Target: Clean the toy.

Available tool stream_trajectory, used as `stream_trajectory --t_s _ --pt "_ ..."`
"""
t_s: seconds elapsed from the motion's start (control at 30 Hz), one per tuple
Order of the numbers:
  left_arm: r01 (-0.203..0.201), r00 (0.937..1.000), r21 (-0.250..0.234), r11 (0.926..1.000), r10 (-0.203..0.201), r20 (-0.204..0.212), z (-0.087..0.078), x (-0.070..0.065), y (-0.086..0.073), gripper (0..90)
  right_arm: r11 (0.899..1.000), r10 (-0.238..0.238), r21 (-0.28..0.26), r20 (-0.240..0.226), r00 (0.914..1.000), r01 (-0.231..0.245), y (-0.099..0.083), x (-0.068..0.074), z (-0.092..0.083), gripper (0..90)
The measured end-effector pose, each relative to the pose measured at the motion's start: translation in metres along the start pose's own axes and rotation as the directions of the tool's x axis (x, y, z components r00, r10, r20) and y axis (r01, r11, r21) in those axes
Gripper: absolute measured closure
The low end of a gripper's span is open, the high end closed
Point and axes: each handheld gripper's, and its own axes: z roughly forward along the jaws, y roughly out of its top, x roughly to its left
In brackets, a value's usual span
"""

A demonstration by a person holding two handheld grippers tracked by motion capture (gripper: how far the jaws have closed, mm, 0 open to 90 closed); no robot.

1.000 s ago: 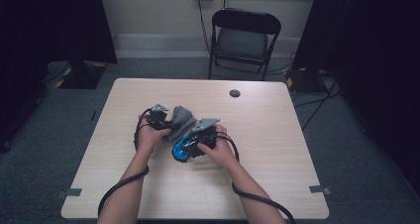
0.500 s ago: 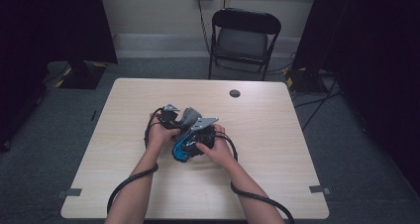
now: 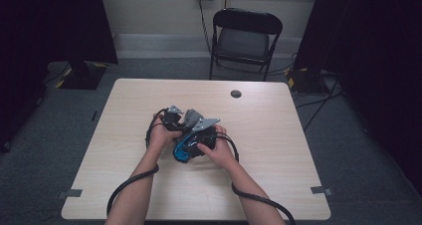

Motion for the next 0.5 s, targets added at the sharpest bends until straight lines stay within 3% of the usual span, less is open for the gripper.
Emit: stream_trajectory --t_s 0.5 --pt "0.008 0.9998 0.005 1.0000 -0.008 0.019 -0.011 0.002 -0.008 76.4 1.000 0.001 0.003 -0.002 1.0000 -0.001 0.001 0.000 0.000 4.6"
